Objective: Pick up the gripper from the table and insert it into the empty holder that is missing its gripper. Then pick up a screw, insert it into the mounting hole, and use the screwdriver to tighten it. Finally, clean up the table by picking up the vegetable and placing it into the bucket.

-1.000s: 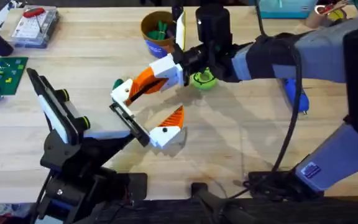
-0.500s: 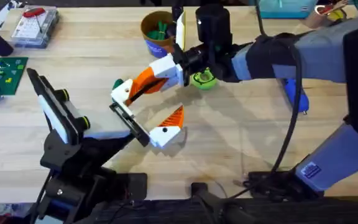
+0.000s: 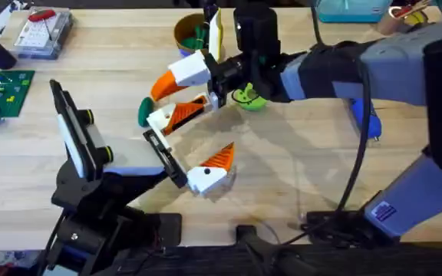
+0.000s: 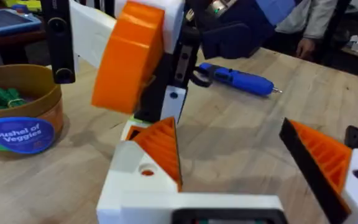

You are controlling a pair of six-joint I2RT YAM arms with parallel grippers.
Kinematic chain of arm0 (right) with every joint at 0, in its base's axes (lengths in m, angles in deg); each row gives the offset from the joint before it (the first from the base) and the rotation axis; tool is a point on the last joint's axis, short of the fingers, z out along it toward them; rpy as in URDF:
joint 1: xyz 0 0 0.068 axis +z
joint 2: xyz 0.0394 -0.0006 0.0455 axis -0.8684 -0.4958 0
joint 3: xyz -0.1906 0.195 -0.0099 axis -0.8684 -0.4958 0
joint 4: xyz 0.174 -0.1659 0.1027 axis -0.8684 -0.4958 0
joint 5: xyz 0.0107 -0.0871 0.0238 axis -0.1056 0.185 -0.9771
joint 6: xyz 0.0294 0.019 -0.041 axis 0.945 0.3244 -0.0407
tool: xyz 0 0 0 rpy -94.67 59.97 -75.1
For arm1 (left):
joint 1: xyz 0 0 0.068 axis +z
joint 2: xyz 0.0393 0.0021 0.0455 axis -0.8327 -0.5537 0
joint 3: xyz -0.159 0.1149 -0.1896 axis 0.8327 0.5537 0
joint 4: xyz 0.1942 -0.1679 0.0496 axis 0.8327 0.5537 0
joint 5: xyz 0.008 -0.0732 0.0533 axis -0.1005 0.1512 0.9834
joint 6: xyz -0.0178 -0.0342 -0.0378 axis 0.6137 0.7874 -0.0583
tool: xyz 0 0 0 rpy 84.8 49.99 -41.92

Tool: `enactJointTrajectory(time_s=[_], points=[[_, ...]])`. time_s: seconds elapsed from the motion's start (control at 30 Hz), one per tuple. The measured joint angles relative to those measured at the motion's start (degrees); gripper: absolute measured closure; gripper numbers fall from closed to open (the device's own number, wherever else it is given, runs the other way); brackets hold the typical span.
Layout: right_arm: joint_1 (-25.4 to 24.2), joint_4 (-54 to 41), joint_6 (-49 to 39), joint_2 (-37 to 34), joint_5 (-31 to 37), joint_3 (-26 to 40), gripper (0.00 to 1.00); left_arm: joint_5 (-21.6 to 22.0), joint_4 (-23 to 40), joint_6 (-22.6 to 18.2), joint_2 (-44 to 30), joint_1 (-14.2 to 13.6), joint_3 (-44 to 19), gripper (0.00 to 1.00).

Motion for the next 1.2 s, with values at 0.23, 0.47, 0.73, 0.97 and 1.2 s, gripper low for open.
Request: enactJointTrajectory(time_s=[0.23,0.47,0.73,0.97,1.2], points=[[-0.06,-0.02,0.00,0.00,0.00,0.02,0.007,-0.46,0.02,0.00,0.00,0.00,0.00,0.008],[-2.45,0.00,0.00,0.00,-1.50,0.00,0.007,-0.49,0.02,0.02,0.00,0.00,0.00,0.008],[-7.61,-0.44,0.00,0.00,-5.87,0.00,0.005,-0.49,0.02,0.02,0.00,0.00,0.00,0.008],[-9.44,-2.75,-0.02,0.00,-7.01,0.00,0.005,-0.49,0.02,0.00,0.00,0.00,0.00,0.008],[-9.81,-2.77,-0.02,0.00,-7.42,0.00,0.005,-0.49,0.02,0.02,0.00,0.00,0.00,0.008]])
